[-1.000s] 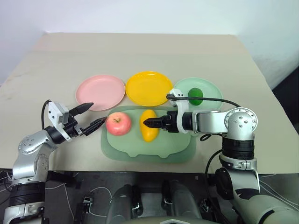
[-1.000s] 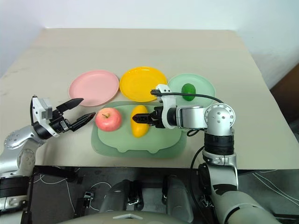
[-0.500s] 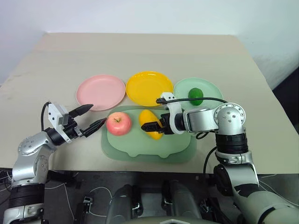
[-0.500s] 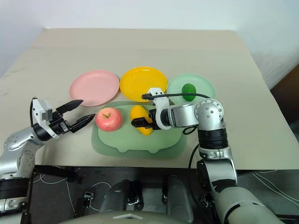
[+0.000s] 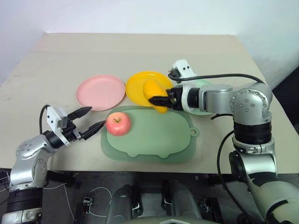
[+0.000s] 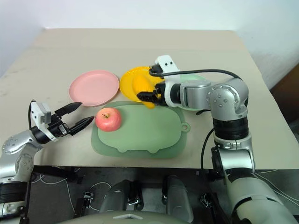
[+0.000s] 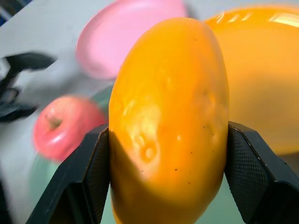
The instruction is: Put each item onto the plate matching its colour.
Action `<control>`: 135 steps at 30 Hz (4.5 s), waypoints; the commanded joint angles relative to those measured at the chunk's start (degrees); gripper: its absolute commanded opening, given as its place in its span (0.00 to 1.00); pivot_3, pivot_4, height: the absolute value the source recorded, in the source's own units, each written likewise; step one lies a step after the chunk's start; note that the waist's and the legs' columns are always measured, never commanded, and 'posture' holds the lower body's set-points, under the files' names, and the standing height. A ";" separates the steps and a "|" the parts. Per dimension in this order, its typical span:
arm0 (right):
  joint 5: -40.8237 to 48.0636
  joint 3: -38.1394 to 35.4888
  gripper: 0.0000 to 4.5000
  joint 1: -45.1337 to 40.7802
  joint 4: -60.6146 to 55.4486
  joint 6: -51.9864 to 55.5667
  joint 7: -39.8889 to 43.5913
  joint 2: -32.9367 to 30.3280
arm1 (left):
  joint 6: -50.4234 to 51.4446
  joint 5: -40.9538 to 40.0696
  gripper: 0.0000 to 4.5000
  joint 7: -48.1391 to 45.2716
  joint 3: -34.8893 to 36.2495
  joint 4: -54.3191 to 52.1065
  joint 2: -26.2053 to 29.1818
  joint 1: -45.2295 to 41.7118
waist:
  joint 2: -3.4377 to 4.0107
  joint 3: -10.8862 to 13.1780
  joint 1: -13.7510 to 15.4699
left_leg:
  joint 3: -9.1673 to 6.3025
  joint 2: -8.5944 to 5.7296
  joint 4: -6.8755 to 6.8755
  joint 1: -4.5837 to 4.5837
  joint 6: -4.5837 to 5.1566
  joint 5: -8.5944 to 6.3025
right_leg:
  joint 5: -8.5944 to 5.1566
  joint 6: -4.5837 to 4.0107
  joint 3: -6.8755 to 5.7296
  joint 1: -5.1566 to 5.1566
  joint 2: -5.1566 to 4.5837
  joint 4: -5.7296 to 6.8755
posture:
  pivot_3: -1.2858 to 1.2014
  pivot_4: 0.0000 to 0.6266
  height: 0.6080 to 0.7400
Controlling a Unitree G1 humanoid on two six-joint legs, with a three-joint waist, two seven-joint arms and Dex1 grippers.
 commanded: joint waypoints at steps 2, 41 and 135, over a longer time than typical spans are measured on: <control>-10.14 4.14 0.68 -3.68 10.58 -9.85 5.56 0.85 | -0.39 -1.02 1.00 0.75 2.01 -2.26 0.21 0.55 | 0.01 0.00 -0.02 | 0.03 0.00 0.00 0.00 0.00 0.00 | 0.00 0.00 0.00 0.00 0.00 0.01 | 0.52 0.24 0.67; -36.75 1.21 0.99 -10.58 27.05 -29.29 28.13 8.77 | 13.50 -7.99 1.00 -2.51 3.26 -14.71 6.28 4.16 | 0.01 0.01 -1.15 | -0.03 -0.04 0.06 -0.02 -0.10 0.06 | -0.05 0.03 0.06 -0.19 -0.10 0.49 | 0.52 0.24 0.67; -21.50 -3.94 1.00 33.34 -23.66 -34.43 29.78 -10.46 | 11.61 5.02 1.00 -6.25 -17.43 -2.54 -3.94 -20.52 | -0.05 -0.01 1.67 | -0.22 -0.03 0.10 0.78 -0.03 0.02 | -0.05 0.00 -0.05 0.86 -0.07 -0.03 | 0.52 0.24 0.67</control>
